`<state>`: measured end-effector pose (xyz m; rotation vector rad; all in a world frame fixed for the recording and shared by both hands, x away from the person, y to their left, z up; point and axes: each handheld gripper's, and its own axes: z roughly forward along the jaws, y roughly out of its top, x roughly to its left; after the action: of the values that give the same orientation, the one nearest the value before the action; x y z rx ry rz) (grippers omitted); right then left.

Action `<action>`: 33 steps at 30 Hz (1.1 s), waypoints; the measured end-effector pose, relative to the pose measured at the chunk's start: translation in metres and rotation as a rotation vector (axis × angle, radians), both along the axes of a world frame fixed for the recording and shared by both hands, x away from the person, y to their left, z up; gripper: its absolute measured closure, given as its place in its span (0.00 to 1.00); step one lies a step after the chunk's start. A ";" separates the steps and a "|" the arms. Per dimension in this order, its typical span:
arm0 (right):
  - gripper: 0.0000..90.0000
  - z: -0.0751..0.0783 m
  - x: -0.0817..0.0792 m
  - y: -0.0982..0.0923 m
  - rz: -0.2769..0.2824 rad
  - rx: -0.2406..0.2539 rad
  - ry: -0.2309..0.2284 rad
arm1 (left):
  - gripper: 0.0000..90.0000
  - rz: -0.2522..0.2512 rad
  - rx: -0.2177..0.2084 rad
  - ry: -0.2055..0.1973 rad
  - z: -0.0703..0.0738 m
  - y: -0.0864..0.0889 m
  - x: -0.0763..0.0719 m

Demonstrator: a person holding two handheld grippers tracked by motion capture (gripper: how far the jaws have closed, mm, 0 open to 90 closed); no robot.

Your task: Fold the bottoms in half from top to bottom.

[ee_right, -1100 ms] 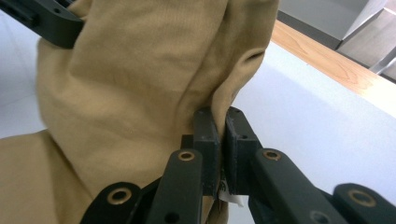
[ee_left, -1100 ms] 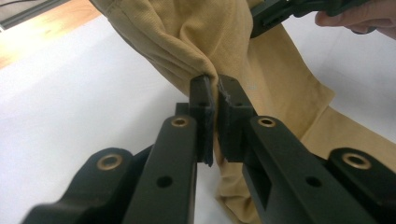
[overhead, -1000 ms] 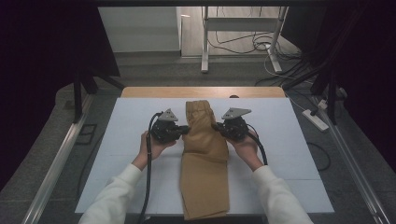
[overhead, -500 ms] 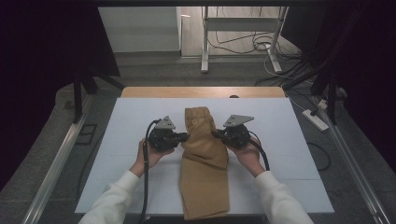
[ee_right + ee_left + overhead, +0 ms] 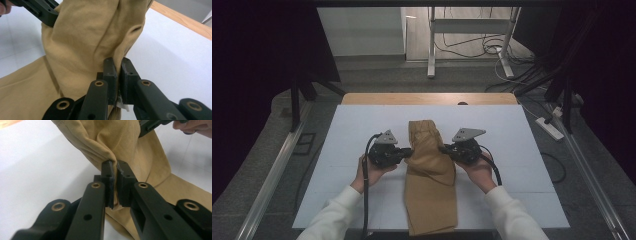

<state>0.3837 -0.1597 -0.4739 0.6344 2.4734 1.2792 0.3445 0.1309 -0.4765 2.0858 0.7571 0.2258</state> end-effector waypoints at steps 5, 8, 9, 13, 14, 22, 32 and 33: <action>0.93 0.000 -0.010 -0.002 0.019 0.012 0.016 | 0.93 -0.007 -0.002 0.014 -0.004 0.001 -0.008; 0.93 -0.002 -0.014 -0.003 0.028 0.007 0.024 | 0.93 -0.011 0.004 0.020 -0.006 0.001 -0.011; 0.93 -0.003 -0.016 -0.003 0.029 0.007 0.027 | 0.93 -0.014 0.007 0.022 -0.007 0.001 -0.012; 0.93 -0.004 -0.021 -0.003 0.037 0.009 0.033 | 0.92 -0.022 0.013 0.025 -0.009 0.001 -0.016; 0.93 -0.004 -0.023 -0.003 0.040 0.010 0.033 | 0.92 -0.025 0.013 0.026 -0.009 0.001 -0.017; 0.93 -0.003 -0.030 -0.009 0.055 0.019 0.038 | 0.92 -0.033 0.006 0.030 -0.010 0.000 -0.022; 0.93 -0.005 -0.030 -0.010 0.060 0.020 0.046 | 0.91 -0.036 0.015 0.033 -0.013 -0.001 -0.022; 0.93 -0.006 -0.031 -0.011 0.061 0.022 0.045 | 0.90 -0.037 0.016 0.034 -0.013 -0.001 -0.023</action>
<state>0.3525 -0.1704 -0.4794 0.6045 2.5364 1.3303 0.3216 0.1302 -0.4895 2.1215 0.7382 0.1764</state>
